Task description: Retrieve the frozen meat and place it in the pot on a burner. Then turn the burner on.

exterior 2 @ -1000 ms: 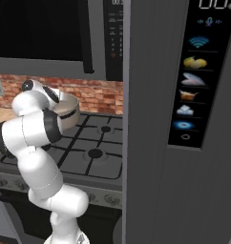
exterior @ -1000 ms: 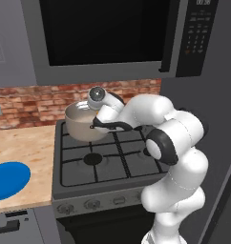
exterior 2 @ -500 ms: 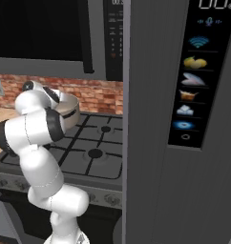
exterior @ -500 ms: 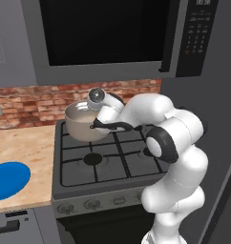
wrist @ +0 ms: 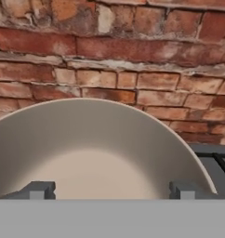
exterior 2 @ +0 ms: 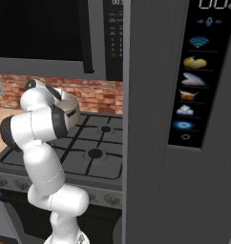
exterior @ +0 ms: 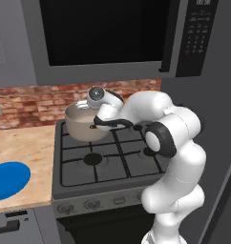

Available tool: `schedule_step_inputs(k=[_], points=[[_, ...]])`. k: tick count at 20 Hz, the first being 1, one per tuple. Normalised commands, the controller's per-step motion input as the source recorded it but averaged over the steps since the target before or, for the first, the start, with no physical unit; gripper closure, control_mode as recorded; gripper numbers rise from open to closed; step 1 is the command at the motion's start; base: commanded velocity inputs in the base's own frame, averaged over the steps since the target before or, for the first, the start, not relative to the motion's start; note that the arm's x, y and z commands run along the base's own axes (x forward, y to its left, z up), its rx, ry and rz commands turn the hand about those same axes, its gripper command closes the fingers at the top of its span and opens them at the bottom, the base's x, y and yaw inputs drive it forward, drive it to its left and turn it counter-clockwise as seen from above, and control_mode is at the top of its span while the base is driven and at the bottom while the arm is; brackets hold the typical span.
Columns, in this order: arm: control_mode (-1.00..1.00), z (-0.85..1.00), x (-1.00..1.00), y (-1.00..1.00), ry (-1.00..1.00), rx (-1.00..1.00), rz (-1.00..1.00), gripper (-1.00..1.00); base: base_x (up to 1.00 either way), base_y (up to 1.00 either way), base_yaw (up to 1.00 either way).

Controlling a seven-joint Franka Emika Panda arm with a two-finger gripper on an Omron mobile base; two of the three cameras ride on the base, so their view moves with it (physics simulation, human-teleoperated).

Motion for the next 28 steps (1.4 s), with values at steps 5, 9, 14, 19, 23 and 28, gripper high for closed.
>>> schedule_step_inputs(k=[5, 9, 14, 19, 23, 28], points=[[-1.00, 0.00, -0.03, 0.00, 0.00, 0.00, 0.00, -1.00, 0.00, 0.00, 0.00], [-1.00, 0.00, -0.18, 0.00, -0.01, 0.00, 0.00, -1.00, 0.00, 0.00, 0.00], [-1.00, 0.00, -0.30, 0.00, -0.01, 0.00, 0.00, -1.00, 0.00, 0.00, 0.00], [-1.00, 0.00, -0.35, 0.00, -0.01, 0.00, 0.00, -1.00, 0.00, 0.00, 0.00], [-1.00, 0.18, -0.38, 0.00, 0.00, 0.00, 0.00, -1.00, 0.00, 0.00, 0.00], [-1.00, 0.40, -0.38, 0.00, 0.00, 0.03, 0.00, -1.00, 0.00, 0.00, 0.00]])
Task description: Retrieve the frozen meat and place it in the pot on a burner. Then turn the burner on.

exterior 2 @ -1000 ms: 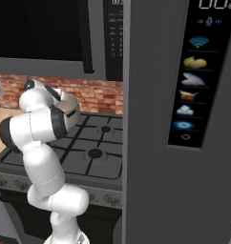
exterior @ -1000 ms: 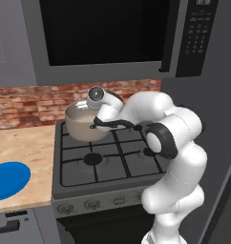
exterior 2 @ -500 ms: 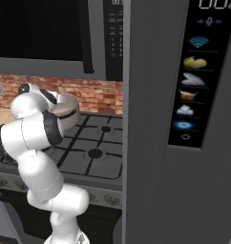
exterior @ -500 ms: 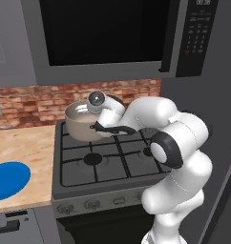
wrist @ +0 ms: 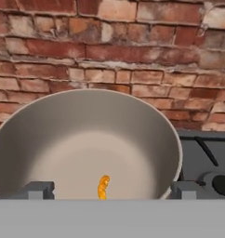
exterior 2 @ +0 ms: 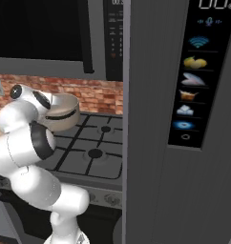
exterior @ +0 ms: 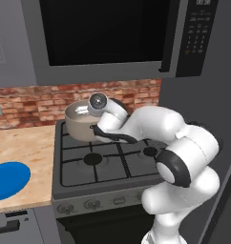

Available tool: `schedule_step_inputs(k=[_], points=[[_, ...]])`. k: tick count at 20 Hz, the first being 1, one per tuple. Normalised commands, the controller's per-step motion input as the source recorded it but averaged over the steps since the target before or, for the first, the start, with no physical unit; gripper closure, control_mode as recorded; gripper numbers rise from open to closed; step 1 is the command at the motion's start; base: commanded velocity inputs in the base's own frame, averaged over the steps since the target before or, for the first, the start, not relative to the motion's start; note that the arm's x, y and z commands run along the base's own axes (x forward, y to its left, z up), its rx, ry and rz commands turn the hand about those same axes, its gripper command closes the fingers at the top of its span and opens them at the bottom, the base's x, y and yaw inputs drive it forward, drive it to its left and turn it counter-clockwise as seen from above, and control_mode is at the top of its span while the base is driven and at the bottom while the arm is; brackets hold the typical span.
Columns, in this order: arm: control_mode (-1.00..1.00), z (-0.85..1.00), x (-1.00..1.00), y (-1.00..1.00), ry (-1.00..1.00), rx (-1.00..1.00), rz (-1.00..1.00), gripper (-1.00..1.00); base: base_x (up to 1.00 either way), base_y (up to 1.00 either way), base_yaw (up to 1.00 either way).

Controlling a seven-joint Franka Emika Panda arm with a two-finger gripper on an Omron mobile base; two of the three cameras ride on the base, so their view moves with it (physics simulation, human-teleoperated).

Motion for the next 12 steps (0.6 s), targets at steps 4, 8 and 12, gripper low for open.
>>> schedule_step_inputs(k=[4, 8, 12], points=[[-1.00, 0.25, -0.45, 0.00, 0.00, 0.04, 0.00, -1.00, 0.00, 0.00, 0.00], [-1.00, 0.00, -0.56, 0.00, 0.00, 0.00, 0.00, -1.00, 0.00, 0.00, 0.00], [-1.00, 0.00, -0.67, 0.00, 0.00, 0.00, 0.00, -1.00, 0.00, 0.00, 0.00]])
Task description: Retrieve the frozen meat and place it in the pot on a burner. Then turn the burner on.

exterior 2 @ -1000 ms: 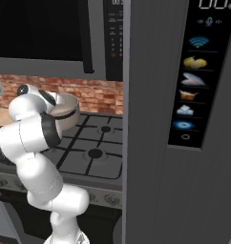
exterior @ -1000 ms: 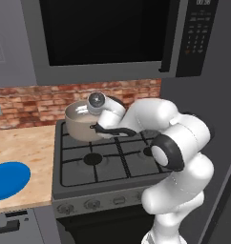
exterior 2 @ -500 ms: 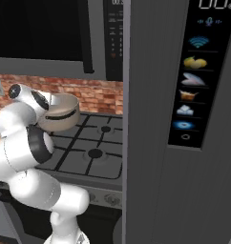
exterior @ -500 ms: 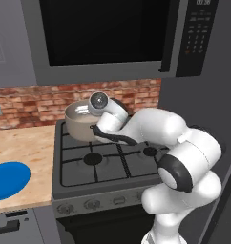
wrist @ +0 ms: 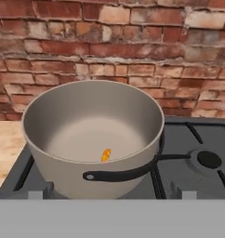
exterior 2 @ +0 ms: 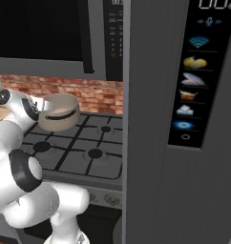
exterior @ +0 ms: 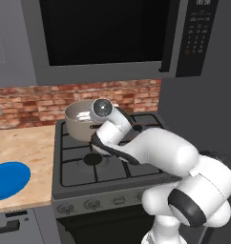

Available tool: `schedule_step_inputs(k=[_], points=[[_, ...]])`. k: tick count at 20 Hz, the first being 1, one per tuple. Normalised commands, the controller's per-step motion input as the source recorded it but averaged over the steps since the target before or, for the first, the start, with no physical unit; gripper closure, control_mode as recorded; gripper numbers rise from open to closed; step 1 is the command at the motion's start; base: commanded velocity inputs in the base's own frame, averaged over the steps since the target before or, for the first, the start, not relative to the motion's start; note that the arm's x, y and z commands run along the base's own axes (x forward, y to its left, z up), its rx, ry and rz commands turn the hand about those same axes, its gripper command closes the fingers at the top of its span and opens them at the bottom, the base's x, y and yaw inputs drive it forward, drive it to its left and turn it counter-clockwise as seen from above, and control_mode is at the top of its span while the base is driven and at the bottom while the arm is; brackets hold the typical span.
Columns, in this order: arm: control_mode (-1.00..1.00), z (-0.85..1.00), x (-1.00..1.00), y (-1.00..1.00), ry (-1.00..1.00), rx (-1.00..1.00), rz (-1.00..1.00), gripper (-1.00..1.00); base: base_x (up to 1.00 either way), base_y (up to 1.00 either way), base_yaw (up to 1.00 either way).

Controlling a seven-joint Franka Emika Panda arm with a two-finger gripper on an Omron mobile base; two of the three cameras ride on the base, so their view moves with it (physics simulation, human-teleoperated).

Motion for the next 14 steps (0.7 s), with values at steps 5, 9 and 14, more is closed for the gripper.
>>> schedule_step_inputs(k=[5, 9, 14], points=[[-1.00, 0.04, -0.66, -0.02, 0.00, 0.00, 0.00, -1.00, 0.00, 0.00, 0.00], [-1.00, 0.14, -0.48, -0.06, 0.03, 0.00, 0.00, -1.00, 0.00, 0.00, 0.00], [-1.00, 0.03, -0.61, -0.05, 0.01, 0.00, 0.00, -1.00, 0.00, 0.00, 0.00]])
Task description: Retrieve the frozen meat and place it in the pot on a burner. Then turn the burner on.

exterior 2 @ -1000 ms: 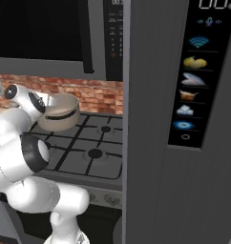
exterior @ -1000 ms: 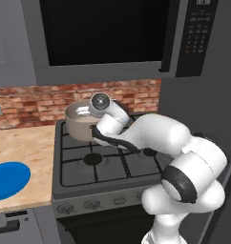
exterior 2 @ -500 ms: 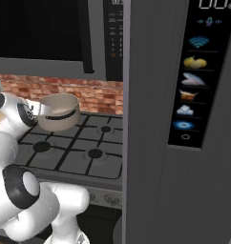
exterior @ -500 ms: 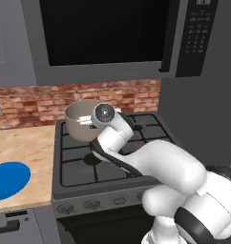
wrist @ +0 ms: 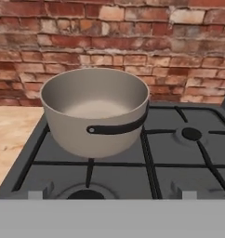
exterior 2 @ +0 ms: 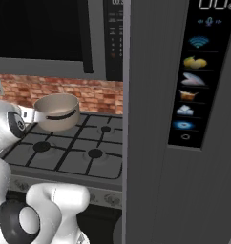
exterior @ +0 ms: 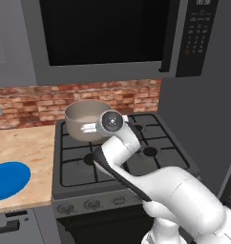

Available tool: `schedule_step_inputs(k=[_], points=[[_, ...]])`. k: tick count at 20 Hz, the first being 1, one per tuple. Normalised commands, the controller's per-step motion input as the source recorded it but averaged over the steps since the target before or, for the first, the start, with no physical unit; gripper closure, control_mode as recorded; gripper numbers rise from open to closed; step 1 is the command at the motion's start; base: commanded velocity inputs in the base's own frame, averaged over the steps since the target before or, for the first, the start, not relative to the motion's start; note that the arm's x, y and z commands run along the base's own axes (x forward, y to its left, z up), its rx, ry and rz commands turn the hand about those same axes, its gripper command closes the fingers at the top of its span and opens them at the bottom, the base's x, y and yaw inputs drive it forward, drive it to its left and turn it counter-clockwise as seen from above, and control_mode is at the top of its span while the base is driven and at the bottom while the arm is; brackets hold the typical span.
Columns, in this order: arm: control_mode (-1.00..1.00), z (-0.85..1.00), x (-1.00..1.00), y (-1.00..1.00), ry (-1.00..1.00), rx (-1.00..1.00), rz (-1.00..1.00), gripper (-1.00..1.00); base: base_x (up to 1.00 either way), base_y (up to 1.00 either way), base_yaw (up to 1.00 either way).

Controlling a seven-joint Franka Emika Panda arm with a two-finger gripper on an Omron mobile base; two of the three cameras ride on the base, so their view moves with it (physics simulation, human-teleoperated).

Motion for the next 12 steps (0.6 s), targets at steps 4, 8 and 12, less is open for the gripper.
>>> schedule_step_inputs(k=[4, 8, 12], points=[[-1.00, 0.00, -0.65, -0.02, 0.00, 0.00, 0.00, -1.00, 0.00, 0.00, 0.00], [-1.00, 0.00, -0.62, -0.01, 0.00, 0.00, 0.00, -1.00, 0.00, 0.00, 0.00], [-1.00, 0.00, -0.60, -0.04, 0.00, 0.00, 0.00, -1.00, 0.00, 0.00, 0.00]])
